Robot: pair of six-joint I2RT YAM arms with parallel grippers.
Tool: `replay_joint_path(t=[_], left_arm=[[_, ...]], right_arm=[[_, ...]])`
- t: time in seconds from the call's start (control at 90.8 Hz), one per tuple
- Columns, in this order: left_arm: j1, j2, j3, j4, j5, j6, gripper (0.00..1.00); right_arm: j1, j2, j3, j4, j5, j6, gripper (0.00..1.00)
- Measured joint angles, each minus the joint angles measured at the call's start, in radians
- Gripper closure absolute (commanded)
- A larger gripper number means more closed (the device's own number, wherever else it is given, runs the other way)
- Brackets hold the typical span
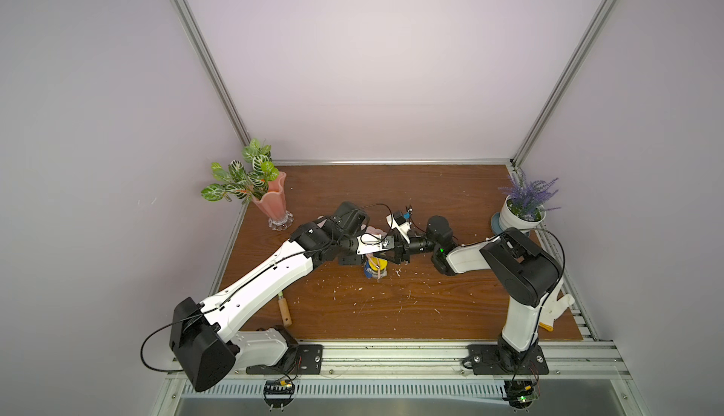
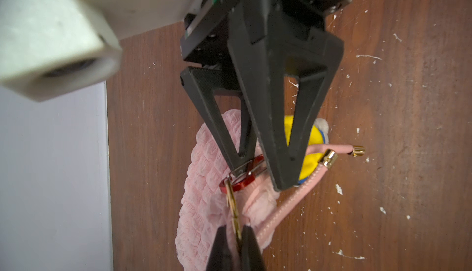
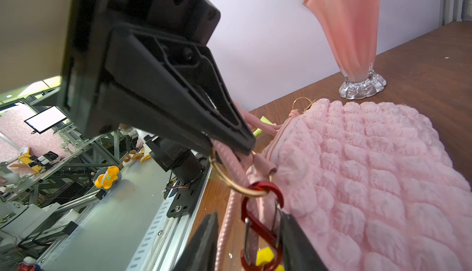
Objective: Remove the decoration from the bag
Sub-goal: Remove the decoration item from the bag.
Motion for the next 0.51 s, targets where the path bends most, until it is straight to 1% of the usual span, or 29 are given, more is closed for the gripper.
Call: replay_joint_path(t=[0.319,0.506], left_arm=[[-0.001,0.001,0.000,-0.003,-0.002,0.002,1.00],[-0.003,0.005,0.000,-0.004,-0.008,0.002,1.00]], right_arm=[[0.000,0.003,0.001,-0.010,0.001,-0.020,0.80],[0.000,-0.016,0.000,-0.056,0.006,-0.072,0.79]])
